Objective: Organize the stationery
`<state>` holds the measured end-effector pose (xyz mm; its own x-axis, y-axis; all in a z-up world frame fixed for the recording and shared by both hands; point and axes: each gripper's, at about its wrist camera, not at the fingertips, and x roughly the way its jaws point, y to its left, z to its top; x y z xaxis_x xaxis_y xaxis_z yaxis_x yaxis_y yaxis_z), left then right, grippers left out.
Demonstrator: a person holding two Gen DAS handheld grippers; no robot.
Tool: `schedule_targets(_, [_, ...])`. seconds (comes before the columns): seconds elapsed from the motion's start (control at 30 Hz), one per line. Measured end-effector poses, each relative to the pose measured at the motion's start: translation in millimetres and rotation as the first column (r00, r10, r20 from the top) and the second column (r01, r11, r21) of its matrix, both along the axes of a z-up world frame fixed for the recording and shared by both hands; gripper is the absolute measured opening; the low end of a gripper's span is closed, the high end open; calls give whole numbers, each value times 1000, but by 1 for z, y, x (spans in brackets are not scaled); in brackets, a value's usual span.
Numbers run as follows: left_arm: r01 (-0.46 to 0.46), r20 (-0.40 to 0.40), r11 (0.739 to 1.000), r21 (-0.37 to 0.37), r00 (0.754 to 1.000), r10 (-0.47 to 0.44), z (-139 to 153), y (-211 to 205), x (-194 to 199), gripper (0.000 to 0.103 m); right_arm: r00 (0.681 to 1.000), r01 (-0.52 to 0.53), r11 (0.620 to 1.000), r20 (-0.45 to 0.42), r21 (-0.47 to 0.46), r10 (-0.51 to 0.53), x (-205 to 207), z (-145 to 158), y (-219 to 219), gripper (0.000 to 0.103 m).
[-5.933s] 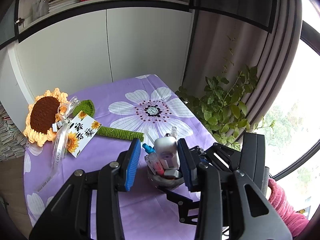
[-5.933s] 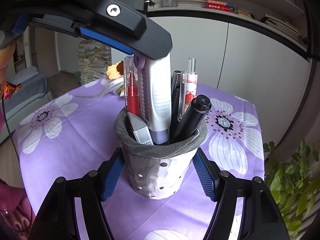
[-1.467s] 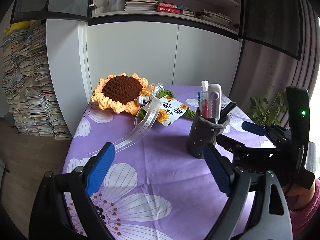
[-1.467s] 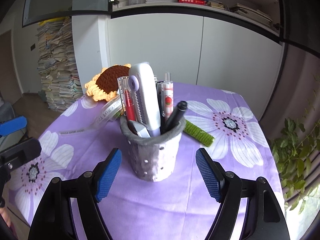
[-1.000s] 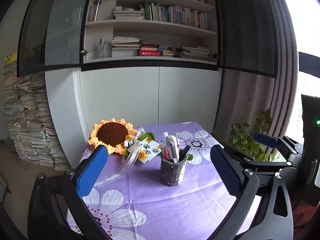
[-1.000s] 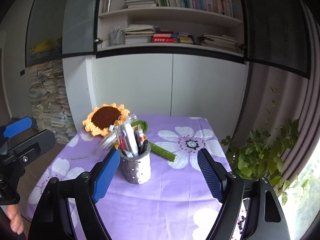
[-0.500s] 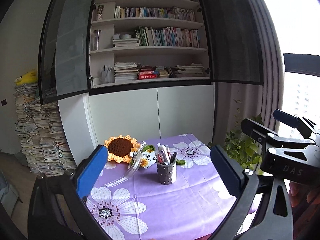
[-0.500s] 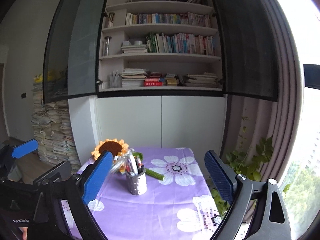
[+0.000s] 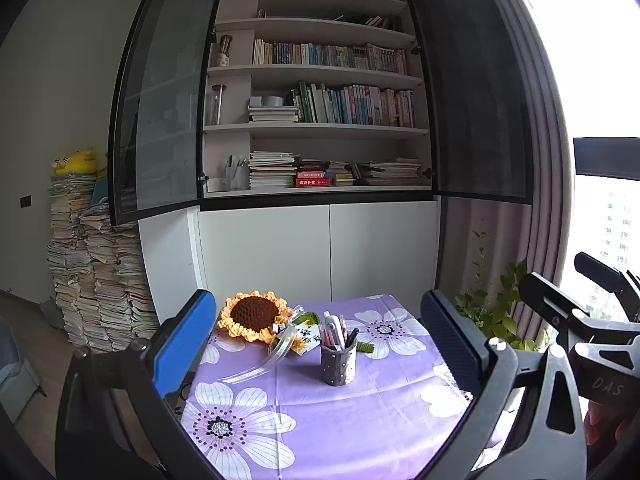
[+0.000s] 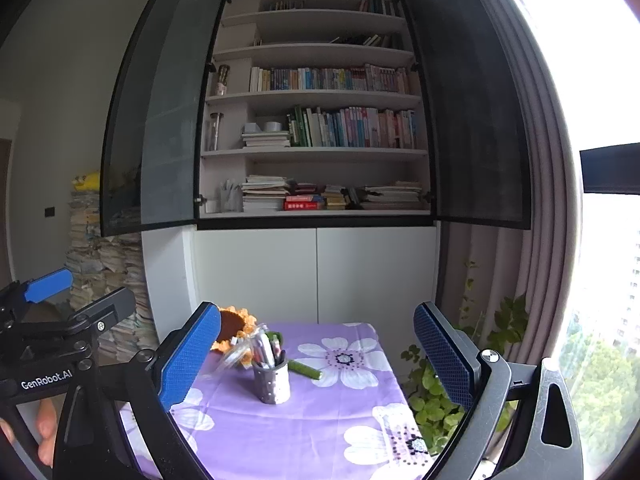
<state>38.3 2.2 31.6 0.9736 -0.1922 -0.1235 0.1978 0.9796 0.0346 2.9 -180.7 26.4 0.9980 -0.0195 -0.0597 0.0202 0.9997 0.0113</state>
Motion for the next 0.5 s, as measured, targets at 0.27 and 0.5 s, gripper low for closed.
schedule_targets(0.27, [5,17,1000,23,1000,-5,0,-9,-7,102,1000,2,1000,16,22,-2,-6,-1,-7,102])
schedule_targets(0.5, [-7,11,1000,28,1000,6,0,-8,-5,102,1000,1,1000,19,27,-1,-7,-1,-9,102])
